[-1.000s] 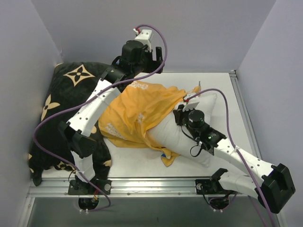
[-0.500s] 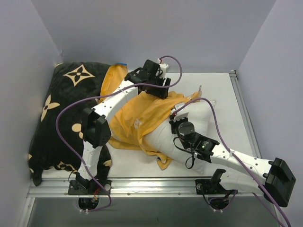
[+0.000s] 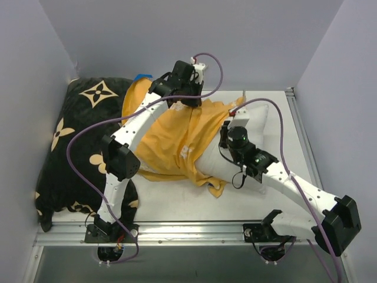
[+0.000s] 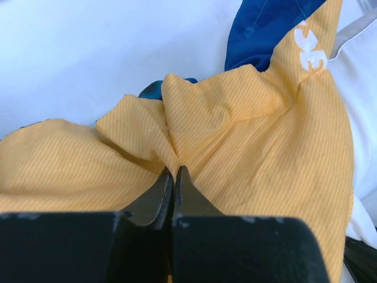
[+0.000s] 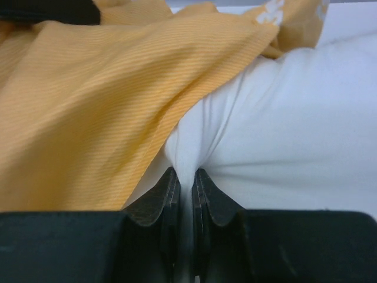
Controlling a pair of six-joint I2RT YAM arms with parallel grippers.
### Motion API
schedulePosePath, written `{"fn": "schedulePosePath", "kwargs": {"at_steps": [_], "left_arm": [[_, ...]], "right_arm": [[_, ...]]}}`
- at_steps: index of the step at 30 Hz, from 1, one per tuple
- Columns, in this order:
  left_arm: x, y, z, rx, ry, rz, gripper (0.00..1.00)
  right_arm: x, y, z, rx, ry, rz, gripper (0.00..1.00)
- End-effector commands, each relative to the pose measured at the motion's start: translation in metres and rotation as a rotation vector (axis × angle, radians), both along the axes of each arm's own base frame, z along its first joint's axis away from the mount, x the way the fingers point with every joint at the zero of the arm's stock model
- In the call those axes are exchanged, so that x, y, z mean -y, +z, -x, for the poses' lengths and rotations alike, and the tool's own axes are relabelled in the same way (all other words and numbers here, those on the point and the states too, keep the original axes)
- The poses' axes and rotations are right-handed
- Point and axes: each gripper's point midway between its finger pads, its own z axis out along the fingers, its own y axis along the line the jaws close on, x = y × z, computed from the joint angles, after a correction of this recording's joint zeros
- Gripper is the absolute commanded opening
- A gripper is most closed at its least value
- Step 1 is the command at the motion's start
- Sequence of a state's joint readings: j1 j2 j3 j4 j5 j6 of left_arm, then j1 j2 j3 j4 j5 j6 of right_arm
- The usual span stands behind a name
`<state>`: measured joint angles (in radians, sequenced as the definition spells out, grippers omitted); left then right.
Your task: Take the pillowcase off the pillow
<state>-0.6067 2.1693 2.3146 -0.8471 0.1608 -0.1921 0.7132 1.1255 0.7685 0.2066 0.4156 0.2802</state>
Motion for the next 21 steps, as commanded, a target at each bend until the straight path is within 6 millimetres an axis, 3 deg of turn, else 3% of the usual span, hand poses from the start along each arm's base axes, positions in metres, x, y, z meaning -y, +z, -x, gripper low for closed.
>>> {"fn": "schedulePosePath", "kwargs": {"at_steps": [1, 2, 4, 5, 7, 8, 9, 10, 11, 12, 13, 15, 16, 17, 19, 20, 21], "left_arm": [[-0.031, 0.130, -0.037, 0.305, 0.177, 0.140, 0.00], [-0.040, 0.166, -0.039, 0.373, 0.205, 0.196, 0.00], [-0.069, 0.197, -0.052, 0.426, 0.309, 0.260, 0.00], [-0.084, 0.220, -0.047, 0.463, 0.341, 0.292, 0.00], [-0.100, 0.218, -0.051, 0.472, 0.381, 0.283, 0.00], [-0.113, 0.235, -0.038, 0.503, 0.401, 0.286, 0.00], [-0.116, 0.231, -0.037, 0.508, 0.408, 0.271, 0.00], [-0.120, 0.196, -0.040, 0.457, 0.422, 0.199, 0.00], [-0.130, 0.193, -0.030, 0.451, 0.444, 0.180, 0.00], [-0.137, 0.178, -0.028, 0.429, 0.471, 0.147, 0.00], [-0.146, 0.129, -0.028, 0.345, 0.513, 0.065, 0.00], [-0.168, 0.111, -0.018, 0.322, 0.580, 0.042, 0.00], [-0.181, 0.059, -0.012, 0.238, 0.618, -0.028, 0.00], [-0.194, 0.055, -0.006, 0.235, 0.654, -0.025, 0.00], [-0.227, 0.026, -0.004, 0.173, 0.751, -0.023, 0.00], [-0.246, 0.002, 0.008, 0.137, 0.796, -0.064, 0.00], [-0.269, -0.005, 0.008, 0.131, 0.858, -0.070, 0.00]], "right_arm": [[0.018, 0.033, -0.024, -0.002, -0.120, -0.054, 0.00], [0.020, 0.036, -0.027, -0.003, -0.136, -0.045, 0.00], [0.026, 0.054, -0.037, 0.021, -0.181, -0.061, 0.00], [0.030, 0.057, -0.038, 0.025, -0.203, -0.057, 0.00], [0.042, 0.061, -0.039, 0.033, -0.245, -0.074, 0.00], [0.047, 0.056, -0.039, 0.021, -0.257, -0.073, 0.00], [0.052, 0.051, -0.038, 0.010, -0.268, -0.076, 0.00], [0.064, 0.034, -0.037, -0.030, -0.302, -0.083, 0.00], [0.069, 0.024, -0.036, -0.055, -0.317, -0.094, 0.00], [0.078, 0.012, -0.034, -0.083, -0.340, -0.112, 0.00], [0.083, -0.013, -0.029, -0.138, -0.353, -0.137, 0.00], [0.107, -0.037, -0.024, -0.187, -0.420, -0.161, 0.00], [0.115, -0.048, -0.021, -0.211, -0.441, -0.159, 0.00], [0.131, -0.070, -0.013, -0.258, -0.486, -0.166, 0.00], [0.146, -0.090, -0.003, -0.303, -0.527, -0.184, 0.00], [0.152, -0.104, 0.005, -0.338, -0.545, -0.196, 0.00], [0.167, -0.110, 0.009, -0.350, -0.588, -0.215, 0.00]]}}
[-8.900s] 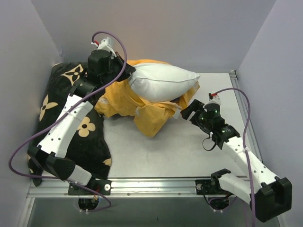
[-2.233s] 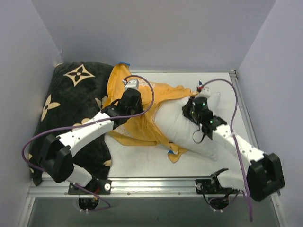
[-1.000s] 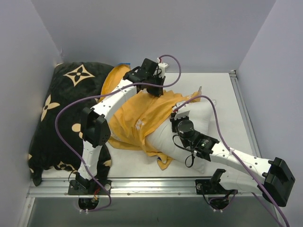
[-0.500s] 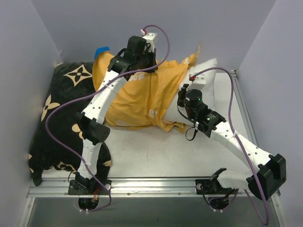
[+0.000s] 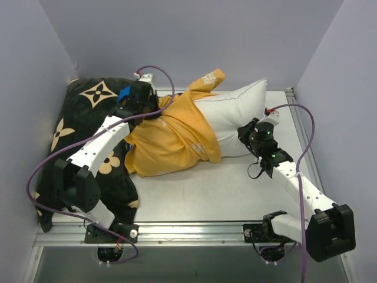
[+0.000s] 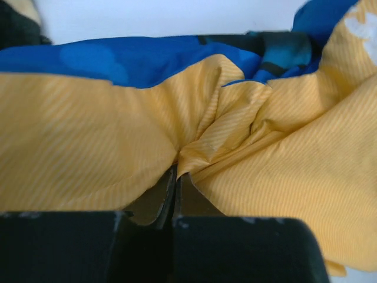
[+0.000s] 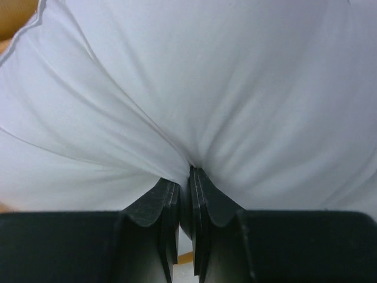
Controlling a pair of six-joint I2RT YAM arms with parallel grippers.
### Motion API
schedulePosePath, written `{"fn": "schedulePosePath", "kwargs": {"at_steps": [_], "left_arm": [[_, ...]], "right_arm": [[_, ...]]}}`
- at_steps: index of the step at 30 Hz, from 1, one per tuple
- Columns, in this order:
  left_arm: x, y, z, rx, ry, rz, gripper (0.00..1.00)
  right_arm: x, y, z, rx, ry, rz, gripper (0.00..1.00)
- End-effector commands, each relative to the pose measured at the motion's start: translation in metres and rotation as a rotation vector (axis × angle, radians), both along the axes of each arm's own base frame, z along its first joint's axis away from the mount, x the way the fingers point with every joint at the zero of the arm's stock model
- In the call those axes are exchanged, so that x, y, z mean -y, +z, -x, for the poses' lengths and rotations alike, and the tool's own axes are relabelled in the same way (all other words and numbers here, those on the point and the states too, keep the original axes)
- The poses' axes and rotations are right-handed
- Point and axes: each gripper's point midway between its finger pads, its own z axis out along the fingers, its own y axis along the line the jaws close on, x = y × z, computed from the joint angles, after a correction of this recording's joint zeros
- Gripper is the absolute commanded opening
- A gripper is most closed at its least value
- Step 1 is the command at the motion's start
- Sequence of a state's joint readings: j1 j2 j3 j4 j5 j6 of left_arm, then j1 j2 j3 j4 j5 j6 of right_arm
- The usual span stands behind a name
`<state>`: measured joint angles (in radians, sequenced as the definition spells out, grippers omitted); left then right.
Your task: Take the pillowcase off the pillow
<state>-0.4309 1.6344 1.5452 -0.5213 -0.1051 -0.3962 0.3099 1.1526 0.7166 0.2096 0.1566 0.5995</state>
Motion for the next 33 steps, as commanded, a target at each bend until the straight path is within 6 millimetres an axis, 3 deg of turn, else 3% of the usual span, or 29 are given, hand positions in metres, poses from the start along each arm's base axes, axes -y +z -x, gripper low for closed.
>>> {"fn": "schedulePosePath", "kwargs": {"at_steps": [1, 2, 3, 5, 7, 8, 9, 10, 11, 12, 13, 14, 16, 17, 18, 19, 21, 22, 24, 25, 26, 27, 29, 30, 31, 33], "left_arm": [[-0.123, -0.015, -0.003, 0.011, 0.392, -0.096, 0.00], [-0.138, -0.026, 0.006, -0.010, 0.434, -0.101, 0.00], [-0.143, -0.025, 0.005, -0.005, 0.451, -0.078, 0.00], [-0.144, -0.020, 0.004, 0.001, 0.441, -0.036, 0.00], [-0.110, -0.011, 0.000, 0.017, 0.286, 0.000, 0.00], [-0.099, -0.017, -0.003, 0.006, 0.244, -0.009, 0.00], [-0.089, -0.009, -0.005, 0.011, 0.209, -0.014, 0.00], [-0.075, -0.013, -0.005, -0.011, 0.137, -0.017, 0.00], [-0.061, -0.015, -0.007, -0.027, 0.084, -0.009, 0.00], [-0.050, -0.036, -0.007, -0.101, 0.036, -0.015, 0.00], [-0.042, -0.023, -0.015, -0.083, 0.006, -0.021, 0.00], [-0.029, -0.039, -0.017, -0.121, -0.027, -0.055, 0.00], [-0.016, -0.032, -0.023, -0.100, -0.066, -0.097, 0.00], [-0.014, -0.034, -0.026, -0.097, -0.065, -0.118, 0.00], [-0.004, -0.028, -0.026, -0.077, -0.083, -0.123, 0.00], [0.000, -0.022, -0.028, -0.056, -0.086, -0.128, 0.13], [0.010, 0.004, -0.031, 0.028, -0.092, -0.115, 0.24], [0.013, 0.014, -0.033, 0.060, -0.095, -0.109, 0.36], [0.017, 0.049, -0.036, 0.154, -0.084, -0.080, 0.54], [0.024, 0.062, -0.034, 0.189, -0.096, -0.073, 0.57], [0.024, 0.080, -0.032, 0.234, -0.089, -0.063, 0.68], [0.023, 0.099, -0.032, 0.284, -0.068, -0.058, 0.71], [0.028, 0.127, -0.019, 0.347, -0.061, -0.051, 0.76], [0.030, 0.136, -0.013, 0.367, -0.056, -0.052, 0.77], [0.026, 0.140, -0.009, 0.380, -0.019, -0.078, 0.78], [0.039, 0.145, 0.016, 0.387, -0.013, -0.085, 0.79]], "right_arm": [[0.089, -0.081, 0.051, -0.284, -0.272, 0.096, 0.00], [0.090, -0.085, 0.053, -0.298, -0.263, 0.061, 0.00], [0.104, -0.089, 0.057, -0.310, -0.304, 0.027, 0.00], [0.102, -0.085, 0.053, -0.294, -0.285, -0.010, 0.00], [0.082, -0.060, 0.040, -0.207, -0.181, -0.053, 0.00], [0.071, -0.048, 0.035, -0.170, -0.124, -0.067, 0.00], [0.053, -0.036, 0.031, -0.144, -0.036, -0.087, 0.00], [0.033, -0.009, 0.023, -0.109, 0.049, -0.049, 0.04], [0.024, -0.001, 0.022, -0.113, 0.089, -0.017, 0.12], [0.014, 0.006, 0.020, -0.120, 0.128, 0.025, 0.19], [0.006, 0.024, 0.018, -0.100, 0.160, 0.068, 0.29], [-0.009, 0.030, 0.020, -0.093, 0.198, 0.082, 0.50], [-0.009, 0.037, 0.021, -0.085, 0.186, 0.119, 0.68], [-0.010, 0.039, 0.023, -0.086, 0.175, 0.135, 0.72], [-0.009, 0.039, 0.027, -0.092, 0.166, 0.150, 0.75], [-0.006, 0.035, 0.030, -0.105, 0.158, 0.169, 0.80], [-0.002, 0.024, 0.038, -0.122, 0.129, 0.178, 0.84], [-0.002, 0.020, 0.039, -0.122, 0.125, 0.172, 0.87], [0.002, 0.000, 0.045, -0.158, 0.112, 0.172, 0.89], [-0.001, -0.002, 0.042, -0.141, 0.114, 0.166, 0.92], [0.000, -0.006, 0.041, -0.137, 0.114, 0.167, 0.93], [0.000, -0.018, 0.041, -0.154, 0.119, 0.160, 0.95], [-0.005, -0.017, 0.027, -0.109, 0.129, 0.108, 0.96], [-0.011, -0.026, 0.026, -0.136, 0.163, 0.062, 0.96], [-0.004, -0.025, 0.016, -0.118, 0.133, -0.008, 0.96], [-0.001, -0.030, 0.009, -0.113, 0.125, -0.086, 0.96]]}}
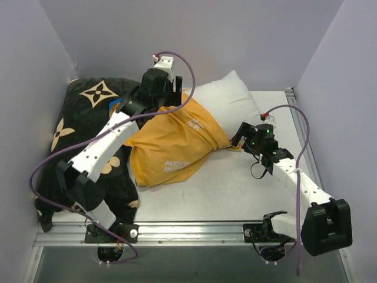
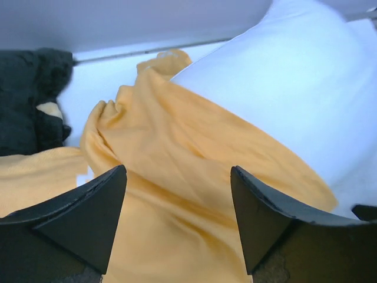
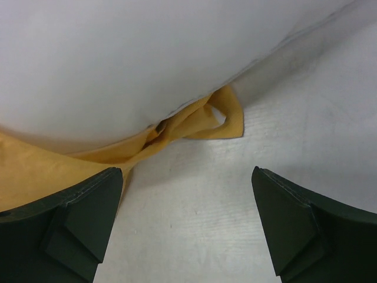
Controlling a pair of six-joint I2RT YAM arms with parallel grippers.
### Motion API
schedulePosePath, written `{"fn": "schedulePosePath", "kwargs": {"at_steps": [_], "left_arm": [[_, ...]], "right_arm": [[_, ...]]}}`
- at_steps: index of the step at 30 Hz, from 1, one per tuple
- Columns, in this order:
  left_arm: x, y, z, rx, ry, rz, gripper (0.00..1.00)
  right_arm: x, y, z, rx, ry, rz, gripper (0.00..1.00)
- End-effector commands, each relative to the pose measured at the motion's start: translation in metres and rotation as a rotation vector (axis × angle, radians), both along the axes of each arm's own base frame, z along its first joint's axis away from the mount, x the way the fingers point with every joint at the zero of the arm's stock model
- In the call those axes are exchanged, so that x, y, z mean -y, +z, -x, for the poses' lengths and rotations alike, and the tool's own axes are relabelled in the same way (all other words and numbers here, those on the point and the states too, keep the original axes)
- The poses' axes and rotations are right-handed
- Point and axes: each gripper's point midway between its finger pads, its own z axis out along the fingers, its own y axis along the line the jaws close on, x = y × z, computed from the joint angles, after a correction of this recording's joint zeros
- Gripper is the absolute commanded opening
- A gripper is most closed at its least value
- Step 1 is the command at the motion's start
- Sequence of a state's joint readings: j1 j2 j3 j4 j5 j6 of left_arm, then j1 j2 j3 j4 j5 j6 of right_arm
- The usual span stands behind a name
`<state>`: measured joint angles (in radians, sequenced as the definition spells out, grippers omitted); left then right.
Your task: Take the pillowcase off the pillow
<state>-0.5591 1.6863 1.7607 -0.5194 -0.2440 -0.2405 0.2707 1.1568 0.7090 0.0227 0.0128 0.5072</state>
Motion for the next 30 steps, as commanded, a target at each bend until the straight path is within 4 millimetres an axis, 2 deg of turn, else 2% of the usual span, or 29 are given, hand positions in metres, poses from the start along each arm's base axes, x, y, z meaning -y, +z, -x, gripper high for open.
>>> {"fn": "schedulePosePath", "kwargs": {"at_steps": [1, 2, 3, 4, 5, 6, 8, 9, 10, 11, 13, 14, 16, 17, 18, 19, 21, 22, 24, 25, 26, 30], "left_arm": [[-0.003, 0.056, 0.033, 0.146, 0.106, 0.026, 0.80], [0.016, 0.054, 0.053, 0.149, 0.090, 0.028, 0.80], [0.021, 0.044, 0.060, 0.142, 0.114, 0.021, 0.81], [0.024, 0.021, 0.069, 0.119, 0.168, 0.006, 0.80], [0.045, 0.007, 0.083, 0.107, 0.152, 0.002, 0.81], [0.053, -0.008, 0.090, 0.092, 0.168, 0.003, 0.81], [0.071, -0.042, 0.099, 0.052, 0.218, 0.037, 0.82], [0.086, -0.050, 0.106, 0.036, 0.203, 0.064, 0.84], [0.094, -0.058, 0.107, 0.020, 0.216, 0.105, 0.86], [0.109, -0.070, 0.104, 0.021, 0.208, 0.121, 0.87], [0.126, -0.079, 0.101, 0.021, 0.194, 0.146, 0.89], [0.138, -0.086, 0.097, 0.025, 0.185, 0.164, 0.94], [0.148, -0.091, 0.093, 0.026, 0.196, 0.189, 0.95], [0.155, -0.102, 0.089, 0.027, 0.203, 0.184, 0.96], [0.155, -0.098, 0.085, 0.047, 0.236, 0.194, 0.96], [0.158, -0.103, 0.083, 0.051, 0.244, 0.189, 0.97], [0.167, -0.109, 0.077, 0.055, 0.253, 0.212, 0.97], [0.166, -0.111, 0.075, 0.064, 0.271, 0.216, 0.97], [0.170, -0.117, 0.073, 0.070, 0.279, 0.239, 0.97], [0.171, -0.118, 0.072, 0.075, 0.278, 0.251, 0.97], [0.178, -0.106, 0.072, 0.102, 0.265, 0.316, 0.96], [0.180, -0.110, 0.067, 0.140, 0.273, 0.325, 0.96]], "right_arm": [[0.001, 0.016, -0.029, 0.098, -0.039, -0.197, 0.97], [0.001, 0.016, -0.032, 0.098, -0.038, -0.220, 0.97], [-0.002, 0.011, -0.035, 0.084, -0.034, -0.235, 0.97], [-0.009, 0.016, -0.039, 0.086, -0.014, -0.278, 0.95], [-0.015, 0.016, -0.041, 0.081, 0.002, -0.303, 0.94], [-0.020, 0.011, -0.043, 0.063, 0.013, -0.325, 0.91], [-0.037, 0.012, -0.044, 0.054, 0.047, -0.357, 0.81], [-0.041, 0.004, -0.043, 0.027, 0.050, -0.350, 0.76], [-0.043, -0.001, -0.040, 0.011, 0.048, -0.341, 0.66], [-0.048, -0.009, -0.036, -0.005, 0.052, -0.325, 0.62], [-0.044, -0.021, -0.032, -0.035, 0.011, -0.312, 0.58], [-0.041, -0.025, -0.029, -0.042, -0.004, -0.308, 0.56], [-0.036, -0.038, -0.022, -0.073, -0.031, -0.305, 0.47], [-0.038, -0.041, -0.020, -0.079, -0.022, -0.311, 0.46], [-0.044, -0.045, -0.017, -0.092, 0.011, -0.324, 0.46], [-0.046, -0.046, -0.017, -0.093, 0.018, -0.327, 0.45], [-0.049, -0.051, -0.015, -0.107, 0.022, -0.334, 0.37], [-0.050, -0.054, -0.013, -0.119, 0.016, -0.337, 0.28], [-0.048, -0.057, -0.010, -0.129, 0.002, -0.336, 0.19], [-0.046, -0.059, -0.008, -0.132, -0.007, -0.329, 0.16], [-0.044, -0.057, -0.008, -0.128, -0.011, -0.324, 0.15], [-0.031, -0.058, -0.001, -0.126, -0.061, -0.297, 0.14]]}}
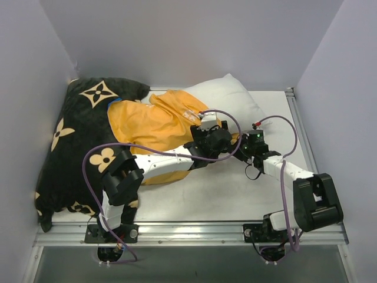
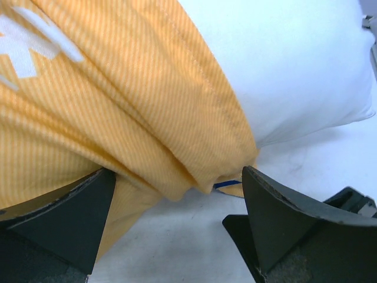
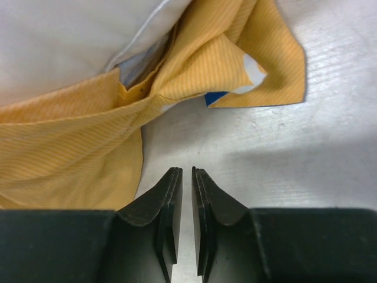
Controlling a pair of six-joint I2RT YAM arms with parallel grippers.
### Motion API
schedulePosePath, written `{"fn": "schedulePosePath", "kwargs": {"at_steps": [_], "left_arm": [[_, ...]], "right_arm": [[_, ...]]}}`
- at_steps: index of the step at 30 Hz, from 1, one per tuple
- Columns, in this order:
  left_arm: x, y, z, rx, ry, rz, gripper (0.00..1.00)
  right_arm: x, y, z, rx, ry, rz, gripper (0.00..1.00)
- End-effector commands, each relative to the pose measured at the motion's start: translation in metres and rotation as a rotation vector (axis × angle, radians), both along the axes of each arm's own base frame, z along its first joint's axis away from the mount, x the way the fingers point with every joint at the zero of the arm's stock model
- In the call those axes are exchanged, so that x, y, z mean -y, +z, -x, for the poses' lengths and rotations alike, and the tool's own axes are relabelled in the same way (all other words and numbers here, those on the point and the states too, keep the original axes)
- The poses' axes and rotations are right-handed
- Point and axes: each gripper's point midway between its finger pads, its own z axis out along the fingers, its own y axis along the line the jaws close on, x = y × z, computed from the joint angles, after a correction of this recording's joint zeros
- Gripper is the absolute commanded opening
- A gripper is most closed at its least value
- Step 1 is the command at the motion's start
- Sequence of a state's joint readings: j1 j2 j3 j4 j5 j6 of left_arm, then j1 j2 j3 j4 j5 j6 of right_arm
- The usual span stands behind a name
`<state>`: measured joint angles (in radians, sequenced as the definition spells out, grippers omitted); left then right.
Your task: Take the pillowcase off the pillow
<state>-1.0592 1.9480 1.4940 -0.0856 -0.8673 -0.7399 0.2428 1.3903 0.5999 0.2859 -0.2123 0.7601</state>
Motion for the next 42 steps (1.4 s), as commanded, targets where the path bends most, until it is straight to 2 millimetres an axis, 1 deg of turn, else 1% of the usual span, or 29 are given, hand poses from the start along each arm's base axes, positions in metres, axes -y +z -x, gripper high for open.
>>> {"fn": "schedulePosePath", "kwargs": {"at_steps": [1, 3, 4, 6, 7, 8, 9, 10, 11, 12, 14, 15, 16, 18, 19, 21, 24, 25, 28, 30, 32, 33, 34, 35, 36, 37, 39, 40, 42], "left_arm": [[0.018, 0.032, -0.017, 0.101, 0.051, 0.128, 0.96], [0.013, 0.021, -0.023, 0.071, 0.086, 0.065, 0.90], [0.014, 0.011, -0.026, 0.053, 0.097, 0.039, 0.76], [0.009, 0.011, -0.027, 0.021, 0.129, 0.016, 0.55], [0.007, 0.013, -0.025, 0.018, 0.132, 0.011, 0.33], [0.002, 0.007, -0.022, 0.010, 0.131, -0.002, 0.25], [0.000, 0.007, -0.020, 0.007, 0.127, 0.004, 0.15], [-0.005, 0.018, -0.018, 0.015, 0.129, 0.023, 0.03], [-0.013, 0.010, -0.014, 0.002, 0.132, 0.006, 0.00], [-0.017, 0.011, -0.011, 0.000, 0.130, 0.010, 0.00], [-0.027, 0.024, -0.003, 0.006, 0.124, 0.035, 0.00], [-0.035, 0.016, 0.001, -0.007, 0.121, 0.012, 0.00], [-0.038, 0.025, 0.006, -0.007, 0.107, 0.032, 0.00], [-0.045, 0.022, 0.012, -0.019, 0.103, 0.040, 0.00], [-0.052, 0.021, 0.017, -0.031, 0.092, 0.046, 0.00], [-0.060, 0.023, 0.025, -0.041, 0.076, 0.054, 0.00], [-0.067, 0.024, 0.036, -0.059, 0.059, 0.081, 0.00], [-0.075, 0.025, 0.040, -0.057, 0.057, 0.092, 0.00], [-0.080, 0.034, 0.048, -0.051, 0.020, 0.120, 0.00], [-0.080, 0.031, 0.053, -0.062, -0.020, 0.111, 0.00], [-0.088, 0.033, 0.060, -0.066, -0.042, 0.101, 0.00], [-0.087, 0.033, 0.064, -0.074, -0.066, 0.106, 0.00], [-0.095, 0.038, 0.062, -0.073, -0.066, 0.116, 0.00], [-0.099, 0.036, 0.064, -0.085, -0.075, 0.110, 0.00], [-0.105, 0.030, 0.065, -0.104, -0.077, 0.104, 0.00], [-0.118, 0.030, 0.062, -0.117, -0.057, 0.101, 0.00], [-0.133, 0.023, 0.061, -0.136, -0.045, 0.083, 0.00], [-0.142, 0.022, 0.062, -0.154, -0.038, 0.073, 0.00], [-0.163, 0.016, 0.056, -0.180, -0.002, 0.063, 0.00]], "right_arm": [[0.015, 0.009, 0.001, 0.031, -0.070, 0.025, 0.13], [0.022, 0.010, 0.006, 0.037, -0.104, 0.027, 0.13], [0.024, 0.012, 0.007, 0.044, -0.115, 0.028, 0.14], [0.031, 0.016, 0.008, 0.054, -0.136, 0.026, 0.22], [0.032, 0.019, 0.008, 0.058, -0.137, 0.025, 0.24], [0.034, 0.024, 0.007, 0.073, -0.137, 0.026, 0.26], [0.037, 0.028, 0.006, 0.080, -0.138, 0.034, 0.34], [0.038, 0.034, 0.005, 0.098, -0.136, 0.034, 0.38], [0.039, 0.037, 0.005, 0.100, -0.134, 0.043, 0.42], [0.039, 0.046, 0.001, 0.121, -0.126, 0.049, 0.52], [0.035, 0.060, -0.002, 0.162, -0.103, 0.042, 0.64], [0.031, 0.066, -0.003, 0.184, -0.087, 0.044, 0.72], [0.028, 0.074, -0.005, 0.210, -0.069, 0.060, 0.76], [0.020, 0.086, -0.008, 0.255, -0.029, 0.088, 0.87], [0.007, 0.099, -0.014, 0.291, 0.018, 0.136, 0.89], [-0.002, 0.102, -0.017, 0.290, 0.027, 0.202, 0.95], [-0.012, 0.105, -0.029, 0.310, 0.015, 0.190, 1.00], [-0.017, 0.097, -0.032, 0.289, 0.020, 0.183, 1.00], [-0.041, 0.095, -0.038, 0.299, 0.030, 0.139, 1.00], [-0.055, 0.091, -0.045, 0.291, 0.026, 0.173, 1.00], [-0.060, 0.071, -0.047, 0.217, 0.035, 0.233, 0.95], [-0.066, 0.086, -0.060, 0.233, 0.034, 0.232, 0.74], [-0.066, 0.079, -0.062, 0.203, 0.037, 0.257, 0.47], [-0.063, 0.087, -0.066, 0.204, 0.019, 0.280, 0.17], [-0.053, 0.098, -0.068, 0.201, -0.002, 0.325, 0.00], [-0.046, 0.117, -0.067, 0.228, -0.017, 0.338, 0.00], [-0.030, 0.138, -0.061, 0.225, -0.035, 0.387, 0.00], [-0.015, 0.180, -0.068, 0.294, -0.091, 0.412, 0.00], [0.005, 0.203, -0.061, 0.291, -0.117, 0.467, 0.00]]}}
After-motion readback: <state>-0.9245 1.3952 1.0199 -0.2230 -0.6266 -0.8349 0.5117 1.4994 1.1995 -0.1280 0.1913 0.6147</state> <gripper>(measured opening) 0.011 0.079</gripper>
